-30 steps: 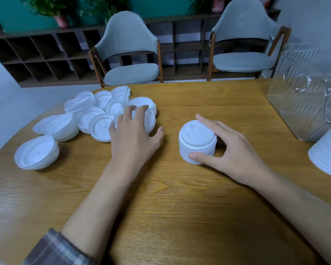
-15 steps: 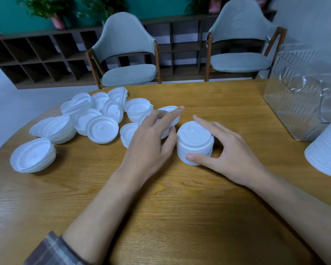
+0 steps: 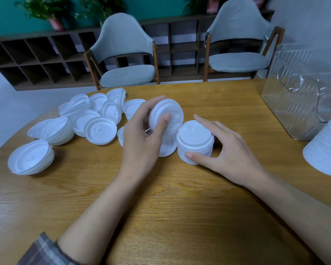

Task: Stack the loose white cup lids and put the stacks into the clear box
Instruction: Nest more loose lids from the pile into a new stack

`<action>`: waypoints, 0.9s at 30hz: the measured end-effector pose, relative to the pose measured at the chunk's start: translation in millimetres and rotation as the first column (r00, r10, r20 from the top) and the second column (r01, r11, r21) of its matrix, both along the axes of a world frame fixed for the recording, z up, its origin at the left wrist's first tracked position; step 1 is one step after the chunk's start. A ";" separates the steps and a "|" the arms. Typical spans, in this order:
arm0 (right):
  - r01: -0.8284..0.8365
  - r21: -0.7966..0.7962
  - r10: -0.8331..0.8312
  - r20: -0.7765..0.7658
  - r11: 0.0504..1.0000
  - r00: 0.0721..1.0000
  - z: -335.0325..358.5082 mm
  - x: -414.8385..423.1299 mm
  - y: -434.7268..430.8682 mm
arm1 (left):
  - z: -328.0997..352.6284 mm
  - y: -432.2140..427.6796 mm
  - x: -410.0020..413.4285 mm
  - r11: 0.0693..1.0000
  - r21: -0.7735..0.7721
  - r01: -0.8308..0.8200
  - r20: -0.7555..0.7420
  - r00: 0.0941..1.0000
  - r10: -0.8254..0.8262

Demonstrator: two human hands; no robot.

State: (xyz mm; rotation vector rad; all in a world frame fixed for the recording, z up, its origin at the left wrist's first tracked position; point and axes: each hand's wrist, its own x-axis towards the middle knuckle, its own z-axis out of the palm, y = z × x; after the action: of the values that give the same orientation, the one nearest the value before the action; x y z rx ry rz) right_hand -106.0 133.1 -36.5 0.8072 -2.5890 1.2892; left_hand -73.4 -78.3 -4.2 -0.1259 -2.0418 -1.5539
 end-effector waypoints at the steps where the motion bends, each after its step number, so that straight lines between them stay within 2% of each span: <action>1: -0.001 0.001 0.001 0.004 1.000 1.000 0.0 0.0 0.0 | 1.3 -0.5 -0.1 0.999 0.050 0.000 0.002 1.000 0.000; 3: -0.003 0.003 0.003 0.005 1.000 1.000 0.1 0.2 0.2 | 2.0 -1.6 0.2 0.990 0.139 0.016 0.039 0.999 -0.021; 6: -0.011 -0.008 0.012 0.006 1.000 1.000 1.0 0.9 0.1 | 0.5 -1.4 -0.3 0.980 0.190 0.054 0.114 0.991 -0.076; 11: -0.020 -0.021 0.021 0.014 1.000 1.000 1.9 0.9 -1.1 | 0.5 -2.1 -1.6 0.953 0.270 0.140 0.124 0.976 -0.178; 15: -0.014 -0.020 0.014 0.014 1.000 1.000 1.3 1.1 -1.4 | -1.4 1.4 -1.1 0.979 0.146 0.139 0.149 0.976 -0.161; 19: -0.019 -0.019 0.020 0.019 1.000 1.000 3.4 1.4 -1.1 | -7.2 8.3 2.5 0.990 -0.082 0.116 0.190 0.977 -0.098; 22: -0.022 -0.005 0.022 0.007 1.000 1.000 3.5 1.7 -1.1 | -11.6 10.7 3.2 0.973 -0.198 0.120 0.196 0.977 -0.081; 27: -0.021 -0.003 0.021 0.006 1.000 1.000 2.6 1.7 -0.7 | -11.9 10.3 1.9 0.967 -0.215 0.136 0.160 0.982 -0.103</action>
State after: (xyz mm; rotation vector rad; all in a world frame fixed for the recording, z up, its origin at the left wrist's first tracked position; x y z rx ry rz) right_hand -104.3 132.4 -34.0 0.8338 -2.5893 1.3032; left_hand -71.5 -68.0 -16.0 -0.2303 -2.3641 -1.4336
